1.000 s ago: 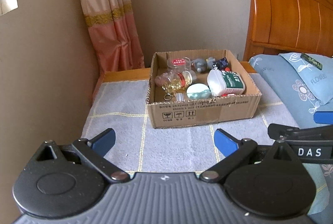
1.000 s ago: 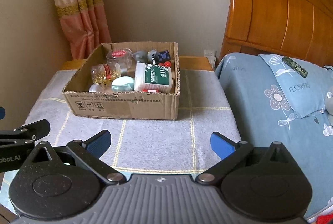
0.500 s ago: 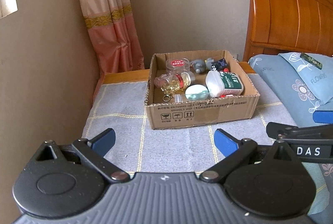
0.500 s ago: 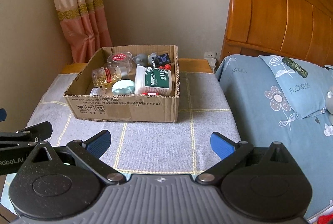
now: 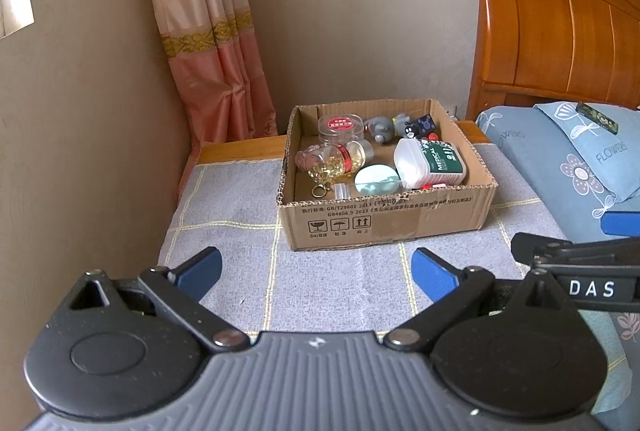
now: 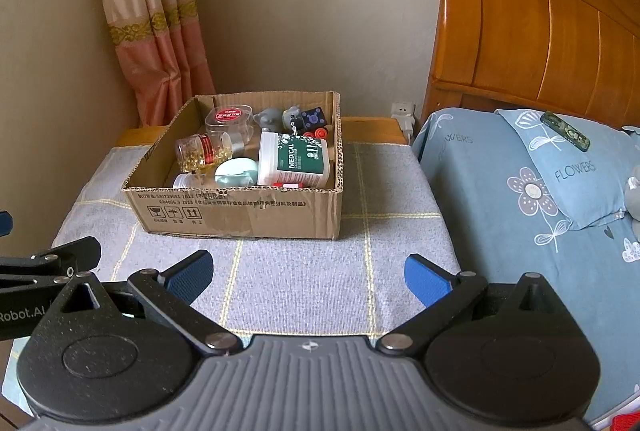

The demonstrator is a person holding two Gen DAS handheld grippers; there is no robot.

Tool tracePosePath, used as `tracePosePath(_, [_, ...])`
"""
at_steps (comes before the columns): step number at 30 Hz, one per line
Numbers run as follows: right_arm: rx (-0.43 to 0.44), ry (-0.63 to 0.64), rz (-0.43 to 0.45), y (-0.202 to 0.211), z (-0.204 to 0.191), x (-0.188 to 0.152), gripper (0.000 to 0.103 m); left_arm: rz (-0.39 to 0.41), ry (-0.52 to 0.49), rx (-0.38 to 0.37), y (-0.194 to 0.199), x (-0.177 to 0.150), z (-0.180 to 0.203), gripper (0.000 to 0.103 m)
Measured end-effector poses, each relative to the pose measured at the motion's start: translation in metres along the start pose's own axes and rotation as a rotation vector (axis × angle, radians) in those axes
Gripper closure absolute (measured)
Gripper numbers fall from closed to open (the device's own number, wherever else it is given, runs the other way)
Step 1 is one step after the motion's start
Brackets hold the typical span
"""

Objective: Organize rigid objects

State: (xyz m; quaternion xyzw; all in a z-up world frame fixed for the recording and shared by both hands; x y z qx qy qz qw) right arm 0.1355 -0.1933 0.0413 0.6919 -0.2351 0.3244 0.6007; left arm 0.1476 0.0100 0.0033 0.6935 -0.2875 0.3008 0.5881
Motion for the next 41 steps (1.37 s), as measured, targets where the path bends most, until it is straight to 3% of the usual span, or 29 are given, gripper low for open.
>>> tracePosePath(41, [-0.001,-0.002,0.012,0.0040,0.0014,0.0052,0.000,-0.001,0.001,0.003,0.0017,0.0031,0.0010,0.002])
Point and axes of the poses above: each gripper's, at about its wrist camera, not at the fingertips, and y roughly against the way its jaws point, z to its right, x to its top, the point moved 8 cm from there along -y, roughly the way its jaws point, and after that the axes turned 4 degrees about x, right-handed, at the moved point
